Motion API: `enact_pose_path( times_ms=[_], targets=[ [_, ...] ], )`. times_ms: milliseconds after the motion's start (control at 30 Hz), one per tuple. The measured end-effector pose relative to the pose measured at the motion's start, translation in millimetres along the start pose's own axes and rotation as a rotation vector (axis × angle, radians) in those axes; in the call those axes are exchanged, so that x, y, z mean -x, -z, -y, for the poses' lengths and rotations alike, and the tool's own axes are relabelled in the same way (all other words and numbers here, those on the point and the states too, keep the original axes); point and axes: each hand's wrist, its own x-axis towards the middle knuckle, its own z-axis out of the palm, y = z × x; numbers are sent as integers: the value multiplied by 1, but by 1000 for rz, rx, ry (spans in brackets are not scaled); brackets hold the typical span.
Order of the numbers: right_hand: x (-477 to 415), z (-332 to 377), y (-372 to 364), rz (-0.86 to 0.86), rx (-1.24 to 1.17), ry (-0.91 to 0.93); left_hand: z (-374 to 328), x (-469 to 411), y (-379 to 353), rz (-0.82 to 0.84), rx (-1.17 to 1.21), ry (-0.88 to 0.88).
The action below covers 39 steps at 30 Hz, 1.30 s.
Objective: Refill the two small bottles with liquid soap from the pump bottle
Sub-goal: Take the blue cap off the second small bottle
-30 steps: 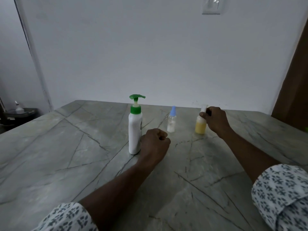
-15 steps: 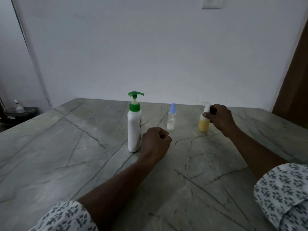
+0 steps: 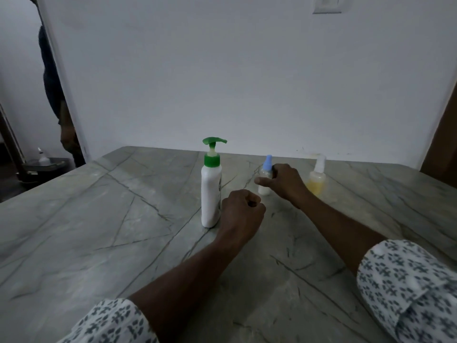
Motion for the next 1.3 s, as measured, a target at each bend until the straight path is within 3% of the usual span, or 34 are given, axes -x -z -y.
enact_pose_path(
  times_ms=[333,533,833,1033,1300],
  targets=[
    [25,18,29,3,-215,-6,1,-3,1,-29,60,32],
    [87,23,38,74,-216,58,0,2,-4,47,31,-14],
    [98,16,27,66,-243,66,1,0,-9,57,-18,-113],
    [95,23,32,-173,-262,125,-2,0,-9,65,-51,-102],
    [86,21,36,-19,-185,215,0,-1,-8,74,-32,-82]
  ],
)
